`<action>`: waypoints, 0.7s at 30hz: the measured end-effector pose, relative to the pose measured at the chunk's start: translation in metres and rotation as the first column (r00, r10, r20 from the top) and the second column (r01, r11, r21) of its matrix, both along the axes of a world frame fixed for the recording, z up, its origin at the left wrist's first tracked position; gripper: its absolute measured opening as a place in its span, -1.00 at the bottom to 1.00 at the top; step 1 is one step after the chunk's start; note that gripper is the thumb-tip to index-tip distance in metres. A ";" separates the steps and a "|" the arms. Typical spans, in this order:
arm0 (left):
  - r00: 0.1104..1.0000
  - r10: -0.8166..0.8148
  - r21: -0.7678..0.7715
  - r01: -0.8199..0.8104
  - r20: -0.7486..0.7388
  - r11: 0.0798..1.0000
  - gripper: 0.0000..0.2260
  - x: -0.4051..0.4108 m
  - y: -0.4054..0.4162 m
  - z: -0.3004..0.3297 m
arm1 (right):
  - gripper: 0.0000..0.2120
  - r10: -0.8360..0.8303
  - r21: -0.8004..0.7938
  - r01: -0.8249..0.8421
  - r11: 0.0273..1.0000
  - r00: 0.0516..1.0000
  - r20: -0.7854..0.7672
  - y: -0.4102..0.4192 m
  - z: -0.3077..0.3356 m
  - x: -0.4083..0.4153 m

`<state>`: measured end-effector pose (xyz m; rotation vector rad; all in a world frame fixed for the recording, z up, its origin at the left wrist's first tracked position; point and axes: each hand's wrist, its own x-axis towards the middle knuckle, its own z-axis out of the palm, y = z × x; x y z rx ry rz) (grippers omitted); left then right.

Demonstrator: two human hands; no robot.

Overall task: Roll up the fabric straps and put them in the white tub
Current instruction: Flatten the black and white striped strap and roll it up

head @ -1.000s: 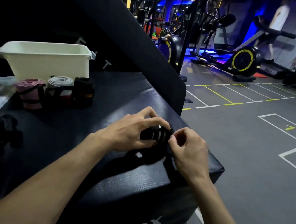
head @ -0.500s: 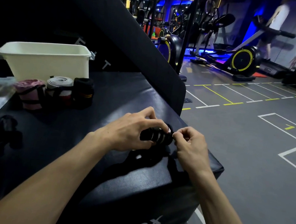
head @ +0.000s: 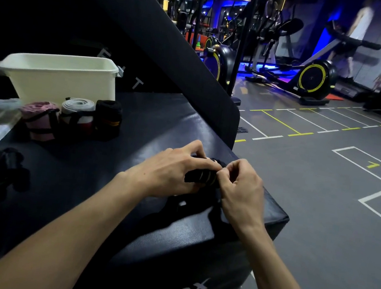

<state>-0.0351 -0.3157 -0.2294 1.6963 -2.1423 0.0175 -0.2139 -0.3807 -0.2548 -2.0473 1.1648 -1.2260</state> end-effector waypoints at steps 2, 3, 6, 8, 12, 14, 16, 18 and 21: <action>1.000 0.004 0.001 -0.004 -0.008 1.000 -0.51 0.000 0.000 -0.001 | -0.88 0.021 0.006 -0.021 1.000 1.000 0.001 -0.003 -0.001 -0.002; 1.000 0.005 -0.004 -0.005 -0.018 1.000 -0.51 0.000 0.001 -0.001 | -0.88 0.045 0.028 -0.046 0.999 0.999 0.020 -0.004 -0.001 -0.003; 0.999 -0.011 -0.020 0.011 -0.042 1.000 -0.51 0.001 0.002 0.002 | -0.89 0.106 0.128 -0.122 0.984 0.987 0.121 -0.008 0.000 -0.008; 0.998 -0.025 -0.022 0.023 -0.065 0.999 -0.53 0.001 0.004 0.003 | -0.89 0.102 0.171 -0.131 0.977 0.981 0.167 -0.013 -0.002 -0.010; 0.994 -0.046 -0.038 0.042 -0.103 0.998 -0.57 0.002 0.004 0.004 | -0.89 0.142 0.263 -0.202 0.943 0.962 0.232 -0.018 -0.005 -0.014; 0.992 -0.062 -0.037 0.058 -0.107 0.998 -0.57 0.004 0.003 0.004 | -0.88 0.161 0.272 -0.226 0.935 0.958 0.239 -0.020 -0.006 -0.017; 0.993 -0.074 -0.031 0.071 -0.097 0.997 -0.56 0.004 0.002 0.004 | -0.87 0.168 0.293 -0.235 0.927 0.957 0.235 -0.022 -0.007 -0.018; 0.992 -0.082 -0.018 0.080 -0.096 0.997 -0.55 0.005 0.001 0.003 | -0.85 0.188 0.324 -0.254 0.911 0.957 0.223 -0.025 -0.010 -0.017; 0.985 -0.093 -0.015 0.092 -0.142 0.996 -0.55 0.007 0.002 0.002 | -0.80 0.241 0.358 -0.295 0.886 0.952 0.187 -0.026 -0.011 -0.014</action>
